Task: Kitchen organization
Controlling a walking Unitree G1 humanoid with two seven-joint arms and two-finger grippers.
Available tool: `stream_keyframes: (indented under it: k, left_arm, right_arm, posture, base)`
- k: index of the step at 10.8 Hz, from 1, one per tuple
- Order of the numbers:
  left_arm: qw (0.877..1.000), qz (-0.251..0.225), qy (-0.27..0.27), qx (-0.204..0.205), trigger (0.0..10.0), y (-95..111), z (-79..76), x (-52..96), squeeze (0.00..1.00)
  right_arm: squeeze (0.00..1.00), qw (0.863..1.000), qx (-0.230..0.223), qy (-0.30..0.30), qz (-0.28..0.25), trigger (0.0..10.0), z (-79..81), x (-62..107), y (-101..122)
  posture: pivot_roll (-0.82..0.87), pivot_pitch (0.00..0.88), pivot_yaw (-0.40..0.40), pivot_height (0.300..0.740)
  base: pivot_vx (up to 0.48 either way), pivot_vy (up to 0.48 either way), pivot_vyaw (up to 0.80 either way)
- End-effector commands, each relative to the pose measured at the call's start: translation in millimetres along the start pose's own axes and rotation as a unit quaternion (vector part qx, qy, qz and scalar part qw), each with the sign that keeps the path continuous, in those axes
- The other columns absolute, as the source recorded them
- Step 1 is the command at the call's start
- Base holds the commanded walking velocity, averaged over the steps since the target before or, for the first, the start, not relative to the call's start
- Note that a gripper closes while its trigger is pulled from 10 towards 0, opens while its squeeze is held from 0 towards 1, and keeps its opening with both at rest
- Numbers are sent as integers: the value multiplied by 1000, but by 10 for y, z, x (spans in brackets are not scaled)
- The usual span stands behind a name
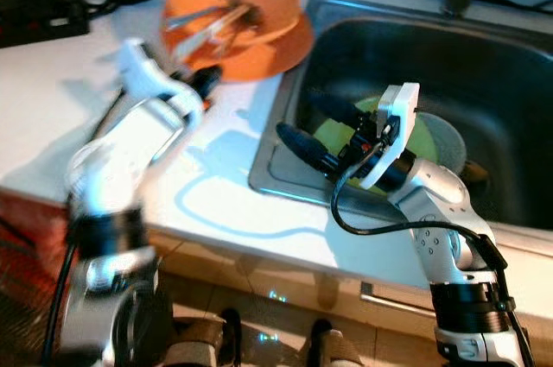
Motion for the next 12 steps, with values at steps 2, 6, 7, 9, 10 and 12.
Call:
stream_keyframes:
  k: [2,6,7,9,10,12]
  left_arm:
    - [991,57,116,35,10000,-464,464,153,0]
    - [983,40,168,60,10000,-469,731,399,0]
    - [982,38,174,68,10000,-474,740,430,0]
    - [980,45,182,69,10000,-516,778,518,0]
    - [979,61,186,56,10000,-556,833,608,0]
    - [979,81,186,33,10000,-578,927,724,0]
  right_arm:
    - [0,1000,7,11,1,10000,-5,4,23]
    - [0,1000,4,20,3,10000,-13,-17,19]
    - [0,1000,5,21,4,10000,-18,-16,23]
    - [0,1000,6,24,4,10000,-27,-16,34]
    - [0,1000,6,26,5,10000,-24,-21,34]
    - [0,1000,3,29,4,10000,-20,-32,26]
  posture:
    - [129,268,-22,740]
    - [142,272,-35,740]
    - [142,271,-37,740]
    - [145,273,-41,740]
    - [145,273,-41,740]
    - [161,277,-48,740]
  base:
    - [0,0,0]
    - [0,0,0]
    - [0,0,0]
    - [0,0,0]
    - [0,0,0]
    - [0,0,0]
Point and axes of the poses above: a point about 5 cm out from each wrist's last joint towards the gripper, its own x axis pointing back from the gripper into the wrist, its own y axis along the axis of the wrist's last joint, z = x × y, the point moved 3 cm from there along -x, pointing out of the wrist towards the gripper, and after that the axes turned 8 degrees about x, right-handed, at the moved point
